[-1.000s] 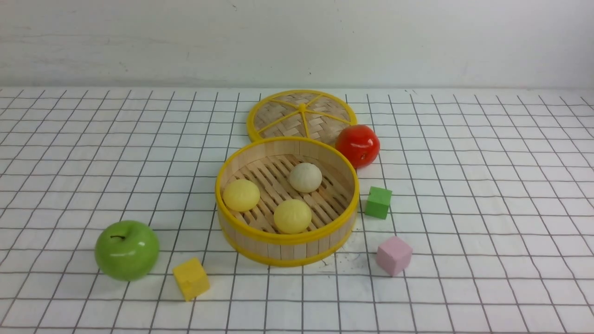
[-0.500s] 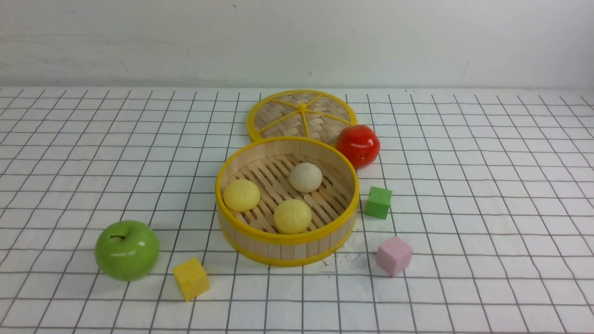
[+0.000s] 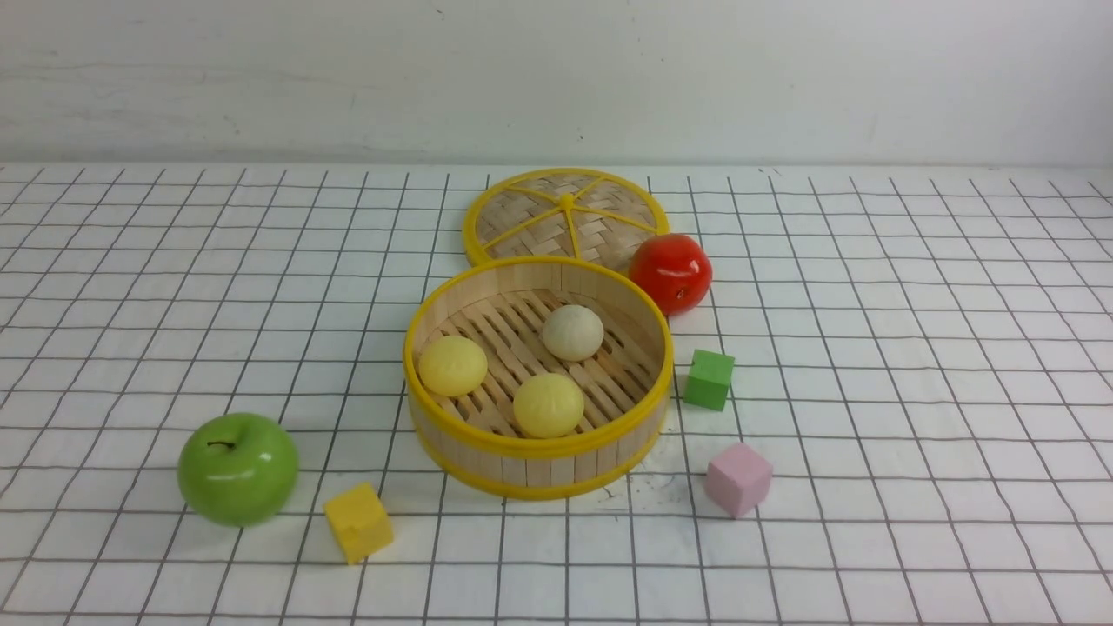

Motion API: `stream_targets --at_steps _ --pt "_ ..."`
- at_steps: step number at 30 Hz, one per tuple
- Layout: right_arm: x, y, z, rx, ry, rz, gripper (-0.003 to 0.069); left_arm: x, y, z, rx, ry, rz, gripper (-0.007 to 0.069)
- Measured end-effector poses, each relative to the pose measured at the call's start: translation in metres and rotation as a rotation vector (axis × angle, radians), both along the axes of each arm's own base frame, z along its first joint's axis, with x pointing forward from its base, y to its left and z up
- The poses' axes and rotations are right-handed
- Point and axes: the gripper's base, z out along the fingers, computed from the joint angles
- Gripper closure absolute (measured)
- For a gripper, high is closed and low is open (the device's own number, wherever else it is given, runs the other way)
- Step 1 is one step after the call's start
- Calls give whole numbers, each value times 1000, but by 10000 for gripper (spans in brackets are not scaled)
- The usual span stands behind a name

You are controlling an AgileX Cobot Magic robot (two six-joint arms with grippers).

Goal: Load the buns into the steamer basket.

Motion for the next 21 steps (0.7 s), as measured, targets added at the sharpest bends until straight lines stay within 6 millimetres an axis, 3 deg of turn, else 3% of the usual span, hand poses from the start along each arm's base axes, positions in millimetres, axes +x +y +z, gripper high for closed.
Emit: stream_targets --at_steps 21 --pt "0 0 0 2 0 0 533 0 0 0 0 0 0 386"
